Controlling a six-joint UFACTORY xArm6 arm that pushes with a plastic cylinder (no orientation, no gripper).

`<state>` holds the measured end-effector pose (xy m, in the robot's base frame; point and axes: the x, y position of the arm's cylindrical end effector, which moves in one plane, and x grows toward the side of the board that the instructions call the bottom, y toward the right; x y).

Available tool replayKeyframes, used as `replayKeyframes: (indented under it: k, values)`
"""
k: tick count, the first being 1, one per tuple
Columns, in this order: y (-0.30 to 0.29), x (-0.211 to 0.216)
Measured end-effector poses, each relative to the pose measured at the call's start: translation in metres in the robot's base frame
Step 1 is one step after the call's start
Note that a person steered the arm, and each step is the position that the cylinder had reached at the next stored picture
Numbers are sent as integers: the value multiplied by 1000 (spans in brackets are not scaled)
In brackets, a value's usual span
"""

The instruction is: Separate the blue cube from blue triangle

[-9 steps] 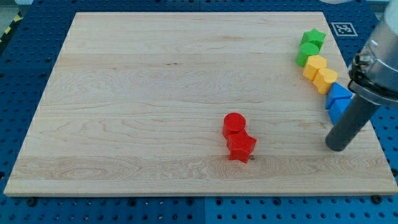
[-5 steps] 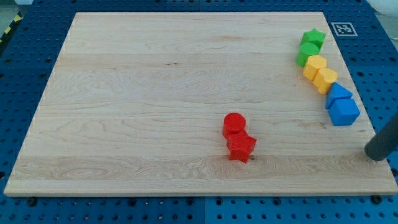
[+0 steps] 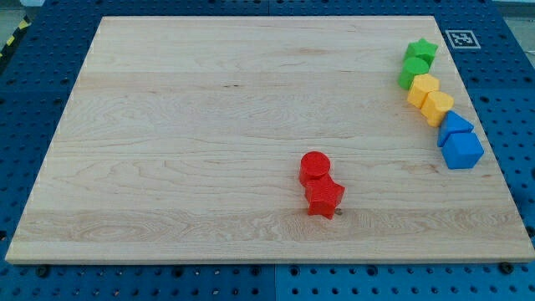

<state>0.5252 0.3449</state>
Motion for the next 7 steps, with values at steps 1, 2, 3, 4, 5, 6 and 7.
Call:
replayKeyframes:
  k: [1, 2, 3, 4, 5, 6, 7]
  values:
    - [0, -25]
    - [0, -27]
    - [1, -28]
    - [1, -35]
    - [-2, -44]
    - [-15, -32]
    - [-42, -24]
